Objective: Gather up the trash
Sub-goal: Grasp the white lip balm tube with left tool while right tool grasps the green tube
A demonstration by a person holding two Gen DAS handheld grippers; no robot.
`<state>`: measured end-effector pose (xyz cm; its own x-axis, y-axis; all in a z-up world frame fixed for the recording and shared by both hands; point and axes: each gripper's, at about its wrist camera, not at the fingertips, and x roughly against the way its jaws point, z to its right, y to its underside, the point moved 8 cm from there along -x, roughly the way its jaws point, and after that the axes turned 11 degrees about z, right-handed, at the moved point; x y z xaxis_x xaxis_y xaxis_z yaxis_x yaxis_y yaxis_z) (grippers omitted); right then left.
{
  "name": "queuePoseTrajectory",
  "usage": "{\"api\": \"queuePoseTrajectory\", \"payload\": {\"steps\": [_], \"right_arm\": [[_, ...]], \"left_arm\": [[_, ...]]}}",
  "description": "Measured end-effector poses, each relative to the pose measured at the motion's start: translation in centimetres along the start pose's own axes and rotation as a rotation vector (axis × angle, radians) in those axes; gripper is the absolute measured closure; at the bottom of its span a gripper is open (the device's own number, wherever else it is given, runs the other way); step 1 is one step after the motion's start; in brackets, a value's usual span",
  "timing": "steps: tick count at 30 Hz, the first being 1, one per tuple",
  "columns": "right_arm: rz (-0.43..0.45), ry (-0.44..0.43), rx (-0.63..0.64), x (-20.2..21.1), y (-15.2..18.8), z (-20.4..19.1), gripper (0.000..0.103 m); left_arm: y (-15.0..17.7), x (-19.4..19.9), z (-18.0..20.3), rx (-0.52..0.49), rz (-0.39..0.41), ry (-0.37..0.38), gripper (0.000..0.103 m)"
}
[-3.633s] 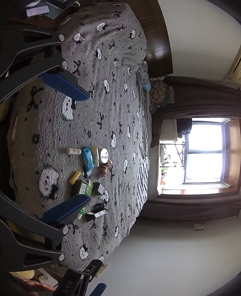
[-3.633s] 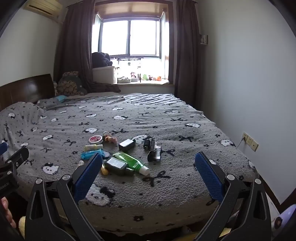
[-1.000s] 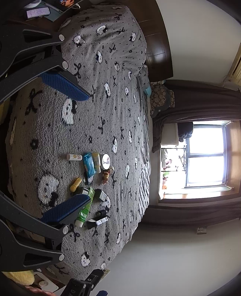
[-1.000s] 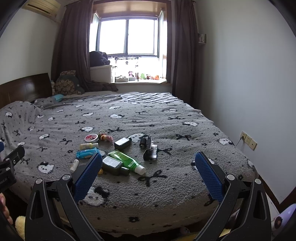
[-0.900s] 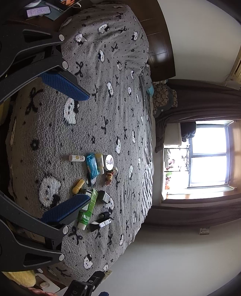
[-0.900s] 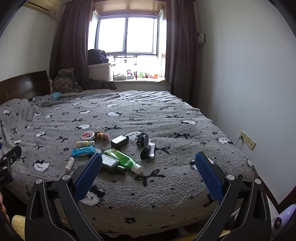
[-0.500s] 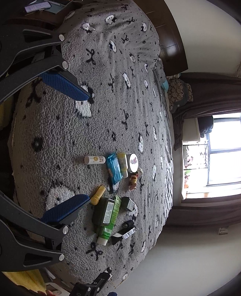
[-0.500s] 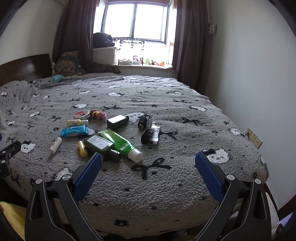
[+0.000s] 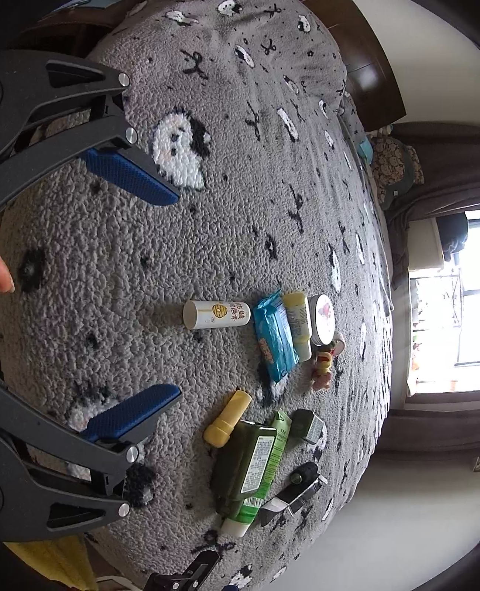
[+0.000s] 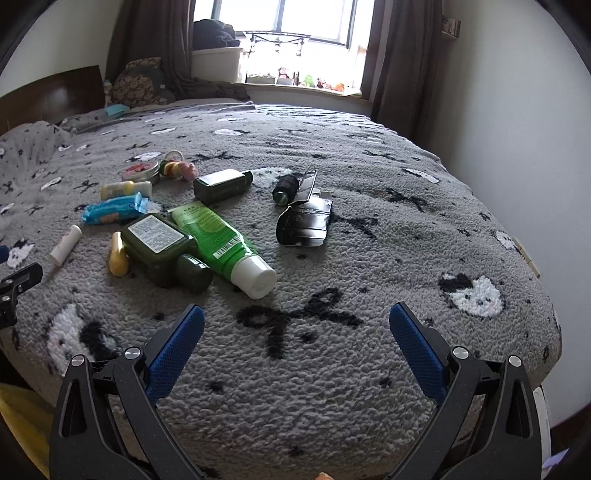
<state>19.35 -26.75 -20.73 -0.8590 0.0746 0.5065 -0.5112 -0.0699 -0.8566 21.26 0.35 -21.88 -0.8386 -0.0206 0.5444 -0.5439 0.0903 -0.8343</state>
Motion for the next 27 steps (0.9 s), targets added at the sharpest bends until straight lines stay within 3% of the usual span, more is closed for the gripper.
{"api": "queuePoseTrajectory", "payload": {"steps": [7, 12, 16, 23, 26, 27], "right_arm": [[-0.058, -0.053, 0.018, -3.9, 0.4, -0.7, 0.018], [-0.072, -0.124, 0.014, -5.8, 0.1, -1.7, 0.024], [-0.068, -0.165, 0.045, -6.8, -0.4, -3.2, 0.027], [-0.074, -0.215, 0.107, -8.1, -1.3, -5.3, 0.039], [-0.081, -0.221, 0.117, -8.3, -1.3, -5.6, 0.044], [-0.083, -0.222, 0.116, -8.3, -1.3, -5.6, 0.05]], "left_arm": [[0.3, -3.3, 0.8, 0.04, -0.052, 0.049, 0.016], [0.3, -5.4, 0.6, 0.061, -0.079, 0.065, 0.031], [-0.3, -6.5, 0.6, 0.058, -0.08, 0.079, 0.036], [-1.0, -7.4, 0.6, 0.059, -0.077, 0.101, 0.061], [-1.2, -7.4, 0.5, 0.059, -0.073, 0.11, 0.079], [-1.2, -7.3, 0.5, 0.061, -0.072, 0.11, 0.085]]}}
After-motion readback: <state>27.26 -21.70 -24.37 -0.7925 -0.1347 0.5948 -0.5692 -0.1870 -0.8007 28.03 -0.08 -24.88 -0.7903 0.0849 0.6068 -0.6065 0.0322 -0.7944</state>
